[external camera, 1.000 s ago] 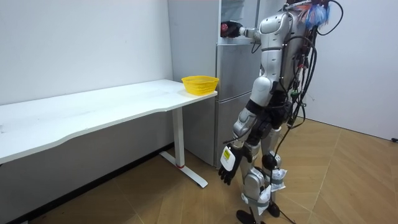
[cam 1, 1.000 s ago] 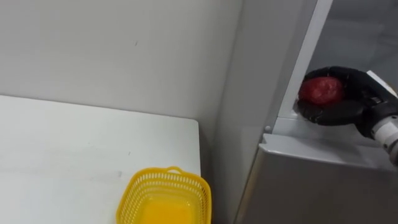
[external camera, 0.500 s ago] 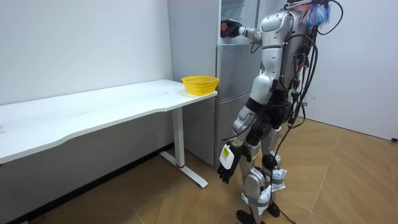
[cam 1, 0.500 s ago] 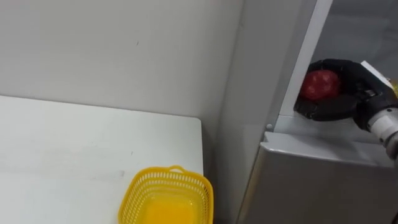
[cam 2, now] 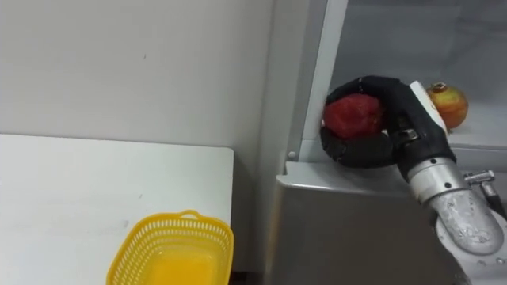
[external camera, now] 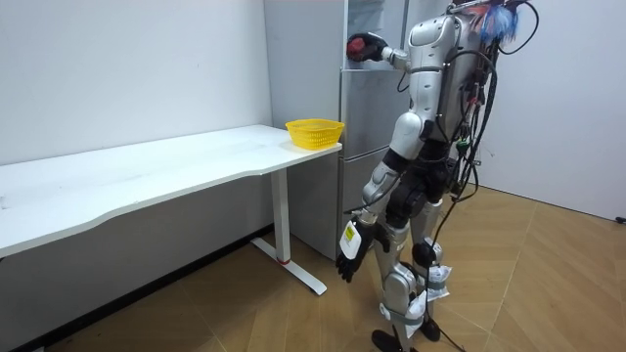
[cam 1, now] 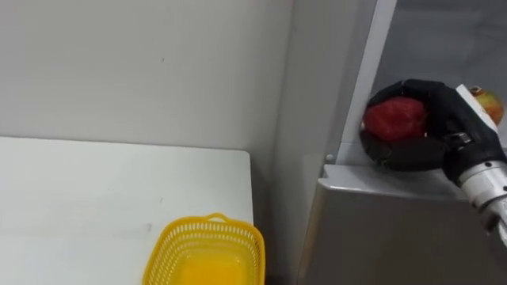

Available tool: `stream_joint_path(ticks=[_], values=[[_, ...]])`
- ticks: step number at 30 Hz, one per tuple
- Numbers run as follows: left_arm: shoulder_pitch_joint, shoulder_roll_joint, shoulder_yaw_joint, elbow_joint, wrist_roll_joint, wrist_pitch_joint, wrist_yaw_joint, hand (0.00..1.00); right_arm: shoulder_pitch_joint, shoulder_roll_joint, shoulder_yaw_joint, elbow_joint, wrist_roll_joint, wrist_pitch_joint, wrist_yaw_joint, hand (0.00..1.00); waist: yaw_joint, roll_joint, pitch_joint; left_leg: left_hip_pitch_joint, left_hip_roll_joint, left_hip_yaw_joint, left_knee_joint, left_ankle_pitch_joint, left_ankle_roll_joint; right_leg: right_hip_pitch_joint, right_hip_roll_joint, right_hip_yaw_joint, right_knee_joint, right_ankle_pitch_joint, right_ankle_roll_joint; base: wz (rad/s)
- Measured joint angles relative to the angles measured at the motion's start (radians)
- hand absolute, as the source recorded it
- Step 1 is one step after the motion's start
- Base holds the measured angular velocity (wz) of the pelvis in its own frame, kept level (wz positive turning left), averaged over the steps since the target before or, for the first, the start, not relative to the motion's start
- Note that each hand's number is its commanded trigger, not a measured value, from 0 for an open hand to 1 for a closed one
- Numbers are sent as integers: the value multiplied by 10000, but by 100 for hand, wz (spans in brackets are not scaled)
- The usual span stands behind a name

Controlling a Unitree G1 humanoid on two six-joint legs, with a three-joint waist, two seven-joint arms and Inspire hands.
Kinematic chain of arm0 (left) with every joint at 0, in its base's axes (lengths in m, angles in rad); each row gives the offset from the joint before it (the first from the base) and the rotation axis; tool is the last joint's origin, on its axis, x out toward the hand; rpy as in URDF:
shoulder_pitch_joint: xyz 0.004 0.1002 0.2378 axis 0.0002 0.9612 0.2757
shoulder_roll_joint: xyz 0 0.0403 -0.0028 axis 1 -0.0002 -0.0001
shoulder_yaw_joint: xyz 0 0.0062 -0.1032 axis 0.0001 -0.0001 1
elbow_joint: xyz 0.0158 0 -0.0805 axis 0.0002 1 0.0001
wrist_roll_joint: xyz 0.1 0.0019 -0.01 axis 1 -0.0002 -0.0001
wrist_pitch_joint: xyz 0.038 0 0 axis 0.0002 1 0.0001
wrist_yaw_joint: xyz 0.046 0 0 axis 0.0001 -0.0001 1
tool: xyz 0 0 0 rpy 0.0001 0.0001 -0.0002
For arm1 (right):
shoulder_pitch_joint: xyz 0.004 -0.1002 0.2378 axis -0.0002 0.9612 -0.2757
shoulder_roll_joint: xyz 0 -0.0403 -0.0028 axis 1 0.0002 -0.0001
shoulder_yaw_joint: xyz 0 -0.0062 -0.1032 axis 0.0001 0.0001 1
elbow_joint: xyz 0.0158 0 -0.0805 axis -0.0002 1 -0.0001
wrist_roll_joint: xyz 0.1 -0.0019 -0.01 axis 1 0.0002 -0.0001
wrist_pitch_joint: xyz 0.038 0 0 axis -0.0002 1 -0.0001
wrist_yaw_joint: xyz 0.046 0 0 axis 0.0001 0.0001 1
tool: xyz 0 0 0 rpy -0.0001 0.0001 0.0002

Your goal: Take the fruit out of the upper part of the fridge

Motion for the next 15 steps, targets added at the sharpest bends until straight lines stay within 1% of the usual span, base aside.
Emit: stream_joint_path(ticks=[2,6,10,11,13,15], values=[[-41,-59,40,24,4,-71,15,0,297,148,-43,-474,-119,0,-146,100,-15,26,4,7,-4,22,-40,1,1,-15,0,17,-2,0,0,-4],[-145,-196,37,234,18,-291,230,0,793,280,-20,-1744,-577,-63,-164,100,-31,37,10,5,-6,47,-63,0,1,-24,1,6,-5,0,1,0],[-106,-266,36,233,38,-383,230,0,1075,449,-25,-2777,-1521,-168,-303,100,-61,58,24,-14,-6,63,-68,-2,3,-55,0,7,-15,1,2,0],[-101,-276,37,221,38,-412,222,0,1337,526,-35,-3346,-1760,-216,-330,100,-67,56,16,-57,-5,47,-65,-2,3,-106,-1,-6,-15,1,2,0],[-86,-295,46,213,37,-488,169,0,1676,673,-22,-4168,-2153,-353,-340,100,-66,92,35,-87,-5,60,-63,-2,3,-126,-1,2,-15,1,3,0],[-75,-306,39,221,0,-529,71,0,2007,1091,-4,-4876,-2593,-621,-377,100,-63,148,24,-76,1,82,-65,-2,2,-121,4,18,-13,1,3,0]])
